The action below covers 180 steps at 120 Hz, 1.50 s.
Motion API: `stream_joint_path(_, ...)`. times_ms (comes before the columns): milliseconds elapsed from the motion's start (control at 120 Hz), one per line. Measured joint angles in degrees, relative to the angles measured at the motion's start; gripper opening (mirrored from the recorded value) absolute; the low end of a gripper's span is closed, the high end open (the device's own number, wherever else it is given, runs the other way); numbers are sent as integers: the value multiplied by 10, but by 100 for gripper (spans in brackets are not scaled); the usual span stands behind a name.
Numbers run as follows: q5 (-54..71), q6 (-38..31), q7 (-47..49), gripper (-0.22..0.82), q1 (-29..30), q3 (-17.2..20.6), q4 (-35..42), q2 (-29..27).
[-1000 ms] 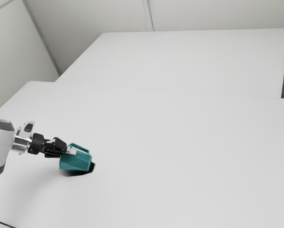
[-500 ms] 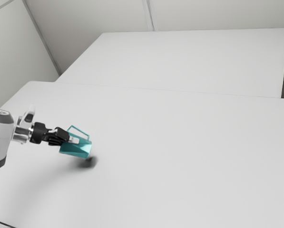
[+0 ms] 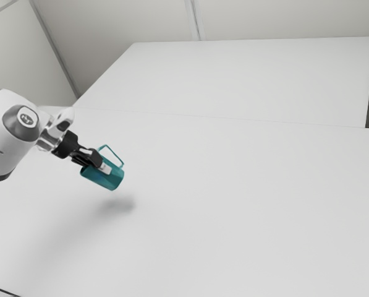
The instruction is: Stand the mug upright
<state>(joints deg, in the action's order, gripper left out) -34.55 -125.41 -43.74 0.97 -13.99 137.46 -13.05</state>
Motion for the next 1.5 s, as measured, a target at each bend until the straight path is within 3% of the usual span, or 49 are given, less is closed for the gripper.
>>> stream_joint_path(275,200,-10,127,-18,-15,54,-82,66)
stream_joint_path(567,353,-47,263,-18,-28,90,-92,111)
stream_joint_path(992,389,-101,392,-18,-39,91,-93,152)
stream_joint_path(1500,389,-123,464,-18,-27,91,-98,186)
